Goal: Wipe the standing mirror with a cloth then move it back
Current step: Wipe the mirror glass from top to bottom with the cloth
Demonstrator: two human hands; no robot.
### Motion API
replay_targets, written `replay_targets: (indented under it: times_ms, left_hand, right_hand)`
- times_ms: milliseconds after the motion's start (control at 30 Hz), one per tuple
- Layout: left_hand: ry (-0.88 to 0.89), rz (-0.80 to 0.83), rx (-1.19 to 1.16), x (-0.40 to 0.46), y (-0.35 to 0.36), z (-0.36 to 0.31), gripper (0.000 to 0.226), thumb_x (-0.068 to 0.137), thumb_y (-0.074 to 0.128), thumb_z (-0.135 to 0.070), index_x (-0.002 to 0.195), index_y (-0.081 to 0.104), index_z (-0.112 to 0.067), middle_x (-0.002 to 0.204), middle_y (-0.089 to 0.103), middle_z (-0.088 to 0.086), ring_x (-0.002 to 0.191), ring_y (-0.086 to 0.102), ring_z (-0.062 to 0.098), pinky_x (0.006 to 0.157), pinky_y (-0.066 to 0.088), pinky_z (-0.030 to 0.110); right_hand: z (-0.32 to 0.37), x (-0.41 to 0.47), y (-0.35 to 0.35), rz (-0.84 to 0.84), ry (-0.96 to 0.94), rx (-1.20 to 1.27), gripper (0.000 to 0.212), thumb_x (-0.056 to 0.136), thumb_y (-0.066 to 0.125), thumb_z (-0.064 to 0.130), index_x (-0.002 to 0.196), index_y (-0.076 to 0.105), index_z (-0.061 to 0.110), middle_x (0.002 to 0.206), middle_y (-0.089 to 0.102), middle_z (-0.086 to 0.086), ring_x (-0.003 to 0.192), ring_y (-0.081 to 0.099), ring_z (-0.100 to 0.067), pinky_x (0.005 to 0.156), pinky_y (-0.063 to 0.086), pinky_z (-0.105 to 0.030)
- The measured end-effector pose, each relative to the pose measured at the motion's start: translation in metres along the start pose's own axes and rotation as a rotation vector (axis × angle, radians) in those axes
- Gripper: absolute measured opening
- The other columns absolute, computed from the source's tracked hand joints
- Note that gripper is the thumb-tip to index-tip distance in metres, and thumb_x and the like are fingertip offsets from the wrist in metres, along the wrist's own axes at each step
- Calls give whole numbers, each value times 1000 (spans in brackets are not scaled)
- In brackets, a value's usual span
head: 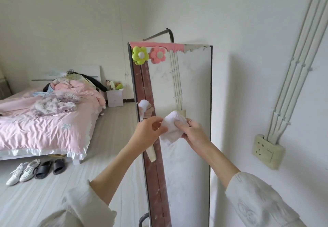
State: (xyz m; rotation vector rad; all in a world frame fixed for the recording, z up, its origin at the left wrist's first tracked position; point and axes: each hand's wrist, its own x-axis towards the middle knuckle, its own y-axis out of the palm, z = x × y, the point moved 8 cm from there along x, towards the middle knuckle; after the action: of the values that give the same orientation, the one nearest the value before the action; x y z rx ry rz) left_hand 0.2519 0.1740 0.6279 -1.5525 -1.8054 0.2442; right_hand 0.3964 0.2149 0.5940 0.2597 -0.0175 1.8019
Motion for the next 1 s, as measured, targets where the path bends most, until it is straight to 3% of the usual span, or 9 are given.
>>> replay_targets:
  times_ms: [133, 233, 400, 500, 633, 733, 833, 933, 1000]
  left_hand:
    - [-21, -163, -101, 9, -6, -4, 11, 80, 70, -18, 88, 63, -15, 79, 66, -6, 72, 63, 10, 68, 52, 21]
    - [-13, -174, -115, 18, -16, -3, 9, 81, 68, -16, 90, 68, -16, 77, 68, -9, 72, 64, 6, 69, 50, 13]
    - [5, -470, -77, 25, -74, 8, 22, 94, 45, -10, 94, 64, -21, 66, 65, -12, 62, 58, 9, 53, 40, 9]
    - [-11, -585, -67, 38, -110, 16, 26, 93, 35, -6, 104, 57, -17, 78, 61, -5, 74, 56, 13, 63, 41, 26]
    - [-27, -406, -94, 82, -124, 19, 34, 98, 32, -23, 130, 41, -16, 111, 56, 1, 97, 55, 18, 82, 44, 34]
    - [59, -268, -147, 107, -125, -2, 38, 100, 27, -30, 134, 37, -16, 116, 54, 4, 97, 54, 15, 91, 45, 38]
    - [183, -240, -277, 122, -131, -27, 27, 101, 24, -27, 115, 48, -24, 102, 57, -4, 91, 53, 9, 83, 44, 35]
    - [272, -206, -364, 129, -131, -42, 35, 102, 20, -28, 131, 39, -21, 121, 52, -7, 112, 47, 3, 94, 36, 21]
    - [302, -192, -431, 128, -128, -43, 34, 102, 19, -27, 131, 37, -26, 120, 51, -12, 110, 48, -4, 93, 37, 13]
  right_hand:
    - [6, 10, 7, 91, 3, -61, 24, 86, 63, 21, 109, 57, 17, 101, 68, -3, 92, 67, -19, 75, 53, -28]
    - [20, 19, 8, 141, -31, -128, 20, 85, 61, 9, 101, 58, 21, 96, 66, -1, 94, 65, -20, 79, 54, -29]
    - [74, 46, 2, -158, -333, -620, 23, 79, 60, 17, 101, 55, 23, 91, 57, 5, 83, 55, -12, 62, 41, -9]
    - [113, 65, 11, -302, -531, -791, 36, 81, 66, 18, 116, 57, 14, 102, 51, 1, 89, 48, -12, 71, 38, -14]
    - [150, 85, 37, -474, -738, -1045, 37, 81, 65, 12, 117, 59, 12, 109, 53, -7, 102, 45, -23, 83, 40, -27]
    - [159, 94, 48, -552, -758, -1168, 38, 79, 57, 3, 116, 59, 8, 110, 53, -12, 104, 45, -30, 83, 44, -40]
    - [153, 99, 53, -537, -750, -1145, 34, 82, 55, 3, 116, 58, 8, 109, 51, -12, 103, 46, -29, 81, 43, -36]
    - [145, 100, 56, -489, -718, -1032, 32, 87, 53, 6, 119, 57, 7, 111, 49, -11, 103, 49, -27, 79, 41, -29]
    - [144, 96, 69, -426, -754, -1022, 32, 87, 54, 5, 119, 57, 5, 110, 50, -12, 100, 52, -28, 78, 42, -29]
